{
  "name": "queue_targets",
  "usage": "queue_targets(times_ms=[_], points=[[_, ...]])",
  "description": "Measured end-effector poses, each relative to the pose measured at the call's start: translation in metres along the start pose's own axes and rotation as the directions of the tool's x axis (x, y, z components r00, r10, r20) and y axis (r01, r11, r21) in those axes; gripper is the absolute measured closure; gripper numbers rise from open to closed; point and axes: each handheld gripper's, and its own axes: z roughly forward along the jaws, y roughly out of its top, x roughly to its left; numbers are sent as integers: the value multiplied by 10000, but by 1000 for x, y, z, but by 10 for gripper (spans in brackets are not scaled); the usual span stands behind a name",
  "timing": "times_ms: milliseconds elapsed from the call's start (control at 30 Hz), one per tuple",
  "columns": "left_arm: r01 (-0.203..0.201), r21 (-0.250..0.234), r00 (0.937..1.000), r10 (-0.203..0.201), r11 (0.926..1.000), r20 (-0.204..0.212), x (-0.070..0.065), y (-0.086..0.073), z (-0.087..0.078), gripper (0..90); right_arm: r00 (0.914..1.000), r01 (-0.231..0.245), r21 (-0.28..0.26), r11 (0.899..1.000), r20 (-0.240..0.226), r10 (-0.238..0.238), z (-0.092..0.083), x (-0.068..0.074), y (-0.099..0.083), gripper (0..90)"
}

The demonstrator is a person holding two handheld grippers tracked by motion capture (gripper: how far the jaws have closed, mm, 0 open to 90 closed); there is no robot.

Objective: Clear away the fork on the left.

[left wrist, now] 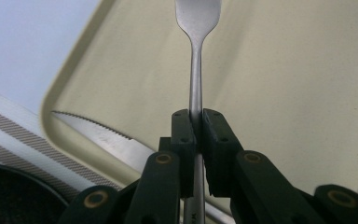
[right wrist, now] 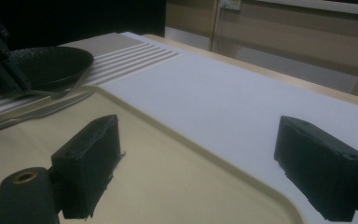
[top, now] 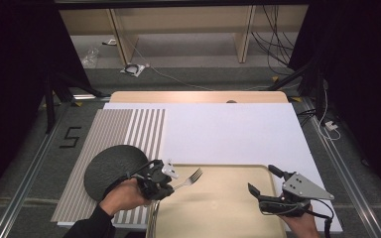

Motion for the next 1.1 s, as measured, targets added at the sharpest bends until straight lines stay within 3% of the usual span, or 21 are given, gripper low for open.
queue_targets(times_ms=[467,1100], points=[[-451,273,9981,439,9986,425,-25,5,10,831,10000,20,-9,10000,-6,-20,0,0,0,155],[-448,673,9955,389,9967,864,-44,6,26,831,10000,22,41,10000,-19,-21,0,1,0,155]])
